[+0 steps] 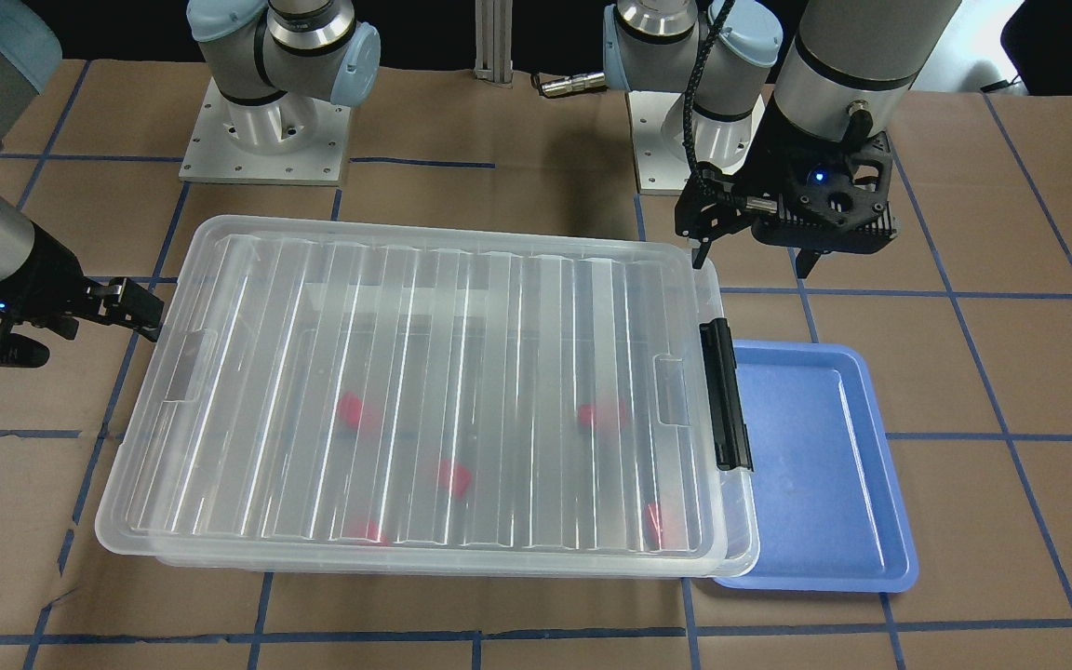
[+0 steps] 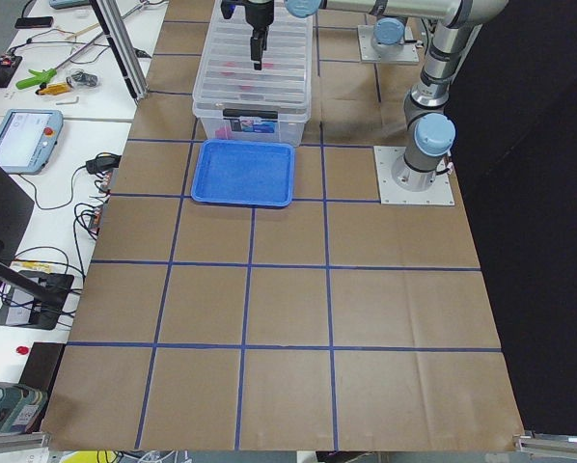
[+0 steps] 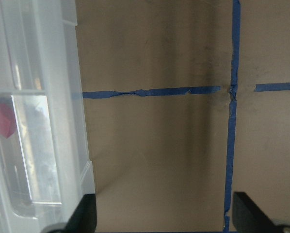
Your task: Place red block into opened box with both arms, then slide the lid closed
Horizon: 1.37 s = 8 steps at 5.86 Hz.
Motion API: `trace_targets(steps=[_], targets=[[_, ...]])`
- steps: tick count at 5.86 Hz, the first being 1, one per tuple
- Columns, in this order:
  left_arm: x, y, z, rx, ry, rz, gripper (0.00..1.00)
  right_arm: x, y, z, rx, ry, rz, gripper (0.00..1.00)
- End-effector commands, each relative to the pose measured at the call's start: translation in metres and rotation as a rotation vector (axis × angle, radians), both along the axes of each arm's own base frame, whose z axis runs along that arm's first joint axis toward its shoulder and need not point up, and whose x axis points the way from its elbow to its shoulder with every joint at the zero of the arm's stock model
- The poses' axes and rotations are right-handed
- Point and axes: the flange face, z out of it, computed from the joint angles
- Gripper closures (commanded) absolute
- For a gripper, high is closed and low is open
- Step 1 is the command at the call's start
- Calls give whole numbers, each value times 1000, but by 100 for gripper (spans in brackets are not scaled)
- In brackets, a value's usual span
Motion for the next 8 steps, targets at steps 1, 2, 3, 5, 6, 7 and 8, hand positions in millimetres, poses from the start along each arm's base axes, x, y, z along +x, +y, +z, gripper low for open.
trace_targets(steps=[1,2,3,5,6,7,8], targets=[[0,0,0,0,0,0,2,8,0,0,-1,-7,4,0],[0,1,1,-1,0,0,2,10,-1,0,-5,-18,2,0],[1,1,1,-1,0,1,2,10,-1,0,-5,-20,2,0],[2,2,2,-3,0,3,2,9,-4,14,-34,-10,1,0],[1,2,2,-4,0,1,2,17,-1,54,-73,12,18,0],[1,2,2,-4,0,1,2,23,0,88,-49,10,-15,0],[1,2,2,-4,0,1,2,42,1,122,-26,8,-20,0]])
